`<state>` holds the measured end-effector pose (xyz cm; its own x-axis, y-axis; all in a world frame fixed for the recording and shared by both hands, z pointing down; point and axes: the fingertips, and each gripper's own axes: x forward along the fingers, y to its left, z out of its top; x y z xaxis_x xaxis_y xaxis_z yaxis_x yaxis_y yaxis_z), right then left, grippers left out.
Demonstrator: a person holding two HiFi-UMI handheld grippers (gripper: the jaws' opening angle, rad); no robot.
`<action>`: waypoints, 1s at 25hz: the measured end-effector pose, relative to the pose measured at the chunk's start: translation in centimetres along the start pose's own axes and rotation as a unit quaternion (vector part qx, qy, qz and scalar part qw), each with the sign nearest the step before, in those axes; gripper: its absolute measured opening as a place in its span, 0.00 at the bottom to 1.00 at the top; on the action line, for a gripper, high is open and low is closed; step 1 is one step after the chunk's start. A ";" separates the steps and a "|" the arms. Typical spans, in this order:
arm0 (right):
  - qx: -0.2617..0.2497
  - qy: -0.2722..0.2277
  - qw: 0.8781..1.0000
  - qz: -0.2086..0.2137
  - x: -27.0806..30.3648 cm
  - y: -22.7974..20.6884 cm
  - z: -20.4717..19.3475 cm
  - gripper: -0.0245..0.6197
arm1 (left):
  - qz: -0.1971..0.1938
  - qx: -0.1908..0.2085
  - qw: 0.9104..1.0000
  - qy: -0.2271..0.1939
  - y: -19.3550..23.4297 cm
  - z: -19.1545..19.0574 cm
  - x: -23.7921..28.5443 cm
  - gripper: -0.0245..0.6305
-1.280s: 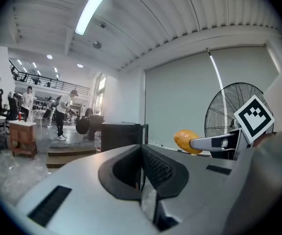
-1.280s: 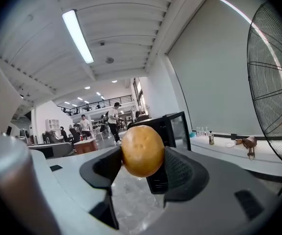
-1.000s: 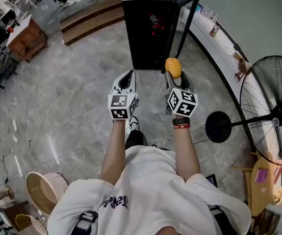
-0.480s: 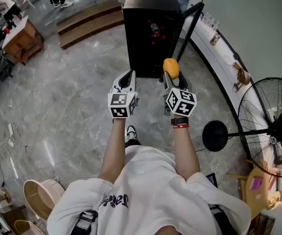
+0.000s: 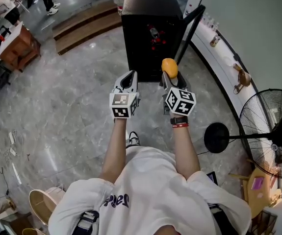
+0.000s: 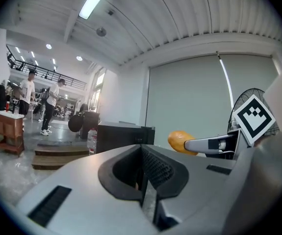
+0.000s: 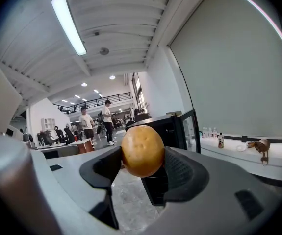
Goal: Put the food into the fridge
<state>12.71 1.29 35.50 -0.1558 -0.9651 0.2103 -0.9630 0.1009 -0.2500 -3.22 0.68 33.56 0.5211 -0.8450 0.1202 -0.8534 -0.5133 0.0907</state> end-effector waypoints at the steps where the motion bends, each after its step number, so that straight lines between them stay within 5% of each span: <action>1: 0.002 0.002 1.000 -0.001 0.7 0.1 -0.1 0.49 | -0.002 0.000 1.000 0.002 0.4 0.0 0.5 0.06; 25: 0.021 0.016 1.000 0.007 17.1 4.7 -0.7 0.49 | -0.045 -0.014 0.999 0.012 11.7 -0.7 9.3 0.06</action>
<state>5.37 -14.61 38.62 -0.1769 -0.9555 0.2360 -0.9507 0.1039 -0.2920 -8.32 -13.10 36.47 0.5954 -0.7923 0.1334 -0.8031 -0.5817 0.1294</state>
